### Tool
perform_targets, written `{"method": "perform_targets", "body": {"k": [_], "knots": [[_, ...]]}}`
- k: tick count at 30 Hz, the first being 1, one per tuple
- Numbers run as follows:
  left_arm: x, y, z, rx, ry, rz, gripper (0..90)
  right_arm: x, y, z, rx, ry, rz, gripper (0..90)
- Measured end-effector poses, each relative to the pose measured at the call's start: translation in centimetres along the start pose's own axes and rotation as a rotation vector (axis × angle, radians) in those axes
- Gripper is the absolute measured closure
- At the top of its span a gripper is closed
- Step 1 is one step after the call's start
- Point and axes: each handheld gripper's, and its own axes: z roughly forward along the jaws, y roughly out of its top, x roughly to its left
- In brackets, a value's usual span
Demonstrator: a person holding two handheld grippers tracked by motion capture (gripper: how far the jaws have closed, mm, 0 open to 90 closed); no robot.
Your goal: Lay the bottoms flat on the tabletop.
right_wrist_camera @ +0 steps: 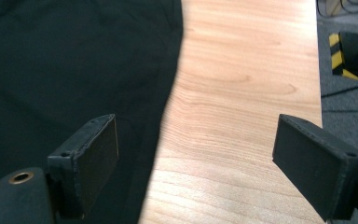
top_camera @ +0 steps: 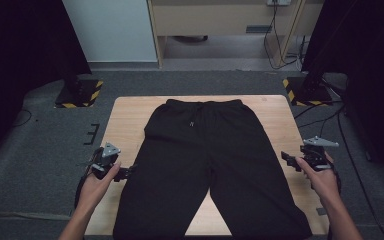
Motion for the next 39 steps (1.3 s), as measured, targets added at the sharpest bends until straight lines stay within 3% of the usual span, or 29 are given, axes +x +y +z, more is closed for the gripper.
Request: {"method": "perform_targets", "body": {"k": [5, 11, 15, 18, 21, 24, 27, 28, 39], "knots": [[1.1, -0.9, 2.0, 0.041, 0.023, -0.023, 5.6, -0.4, -0.6, 1.3, 0.042, -0.005, 0.035, 15.1], [2.6, -1.7, 3.9, 0.072, 0.071, -0.065, 5.8, -0.7, -1.1, 2.4, 0.075, -0.013, 0.036, 14.1], [3.5, -2.1, 4.8, 0.065, 0.093, -0.093, 5.8, -1.1, -1.2, 3.0, 0.082, -0.032, 0.063, 12.5], [3.8, -2.3, 5.0, 0.042, 0.096, -0.115, 4.6, -1.4, -1.3, 3.4, 0.073, -0.043, 0.076, 11.6], [3.8, -2.6, 5.2, 0.015, 0.075, -0.129, 4.4, -1.7, -1.6, 3.9, 0.102, -0.076, 0.091, 11.9], [3.8, -2.7, 5.3, 0.000, 0.074, -0.132, 2.1, -1.5, -1.8, 4.1, 0.076, -0.096, 0.080, 11.7], [3.7, -2.8, 5.3, 0.001, 0.072, -0.130, 1.9, -1.0, -1.9, 4.3, 0.078, -0.120, 0.035, 10.7], [3.6, -2.8, 5.3, 0.000, 0.073, -0.131, 1.9, -0.9, -1.9, 4.4, 0.075, -0.123, 0.044, 10.7], [3.3, -3.0, 5.0, 0.003, 0.091, -0.148, 1.6, -0.3, -2.3, 3.9, 0.080, -0.108, 0.027, 10.7]]}}
